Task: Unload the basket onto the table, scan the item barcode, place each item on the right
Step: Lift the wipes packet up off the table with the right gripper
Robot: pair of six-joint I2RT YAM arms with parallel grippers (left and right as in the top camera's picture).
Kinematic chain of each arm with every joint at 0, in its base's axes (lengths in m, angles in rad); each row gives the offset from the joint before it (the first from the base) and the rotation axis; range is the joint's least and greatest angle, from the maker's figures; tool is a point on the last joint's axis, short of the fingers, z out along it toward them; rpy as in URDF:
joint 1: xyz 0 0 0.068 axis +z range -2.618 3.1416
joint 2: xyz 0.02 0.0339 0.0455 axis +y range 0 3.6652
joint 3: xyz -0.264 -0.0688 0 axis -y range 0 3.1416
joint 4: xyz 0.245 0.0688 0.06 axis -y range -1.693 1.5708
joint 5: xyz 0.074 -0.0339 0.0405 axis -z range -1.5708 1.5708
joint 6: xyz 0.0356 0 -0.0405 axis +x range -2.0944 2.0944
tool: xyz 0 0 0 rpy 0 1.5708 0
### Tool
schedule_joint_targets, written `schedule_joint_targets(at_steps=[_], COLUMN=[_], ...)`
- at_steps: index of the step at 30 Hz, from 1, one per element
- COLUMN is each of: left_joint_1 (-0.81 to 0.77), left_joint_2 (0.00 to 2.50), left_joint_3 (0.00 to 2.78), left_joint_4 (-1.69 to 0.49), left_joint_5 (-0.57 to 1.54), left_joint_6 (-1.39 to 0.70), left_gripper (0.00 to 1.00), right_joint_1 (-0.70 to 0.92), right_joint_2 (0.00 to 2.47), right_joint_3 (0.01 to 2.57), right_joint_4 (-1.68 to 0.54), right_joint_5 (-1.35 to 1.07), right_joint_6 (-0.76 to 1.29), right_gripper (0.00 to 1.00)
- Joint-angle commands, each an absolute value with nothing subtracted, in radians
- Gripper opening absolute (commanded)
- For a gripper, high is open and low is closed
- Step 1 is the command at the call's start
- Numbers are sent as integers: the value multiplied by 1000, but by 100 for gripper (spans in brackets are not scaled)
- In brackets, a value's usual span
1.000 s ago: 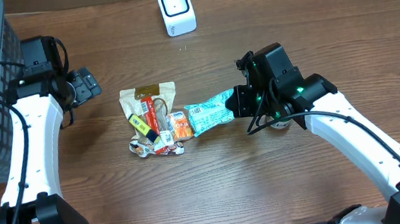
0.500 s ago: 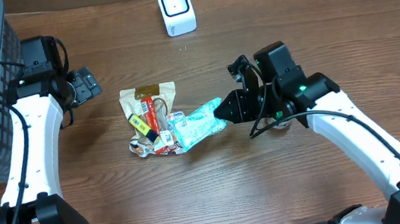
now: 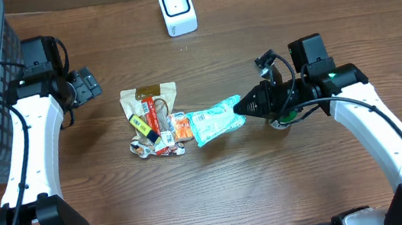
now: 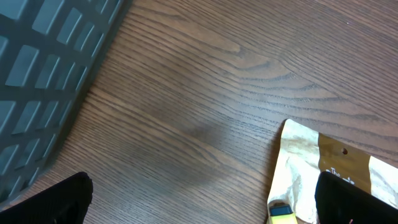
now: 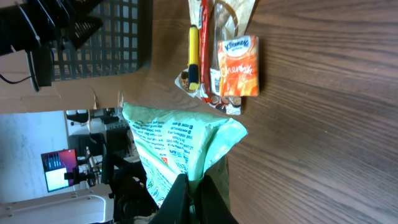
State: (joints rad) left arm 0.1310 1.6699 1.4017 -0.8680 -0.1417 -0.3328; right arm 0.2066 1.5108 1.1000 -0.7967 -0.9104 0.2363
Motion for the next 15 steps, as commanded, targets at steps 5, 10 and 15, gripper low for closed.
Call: schedule_joint_targets(at_steps=[5,10,15], left_joint_1=[131,131,131], left_joint_2=[1654,1654,1654], left_joint_3=[1416,1416,1416], left_joint_4=[-867,-867,-867], left_joint_5=[-137,-137,-138], left_joint_6=[-314,-314,-314], left_gripper=[100,100,100], right_joint_1=[204,204,204], right_joint_2=[1494,1494,1494], right_joint_3=[1126,1126,1126], right_joint_4=[-796,-792,-794], right_joint_5=[-923,-917,-917], right_joint_6=[204,204,204], right_gripper=[4,4,4])
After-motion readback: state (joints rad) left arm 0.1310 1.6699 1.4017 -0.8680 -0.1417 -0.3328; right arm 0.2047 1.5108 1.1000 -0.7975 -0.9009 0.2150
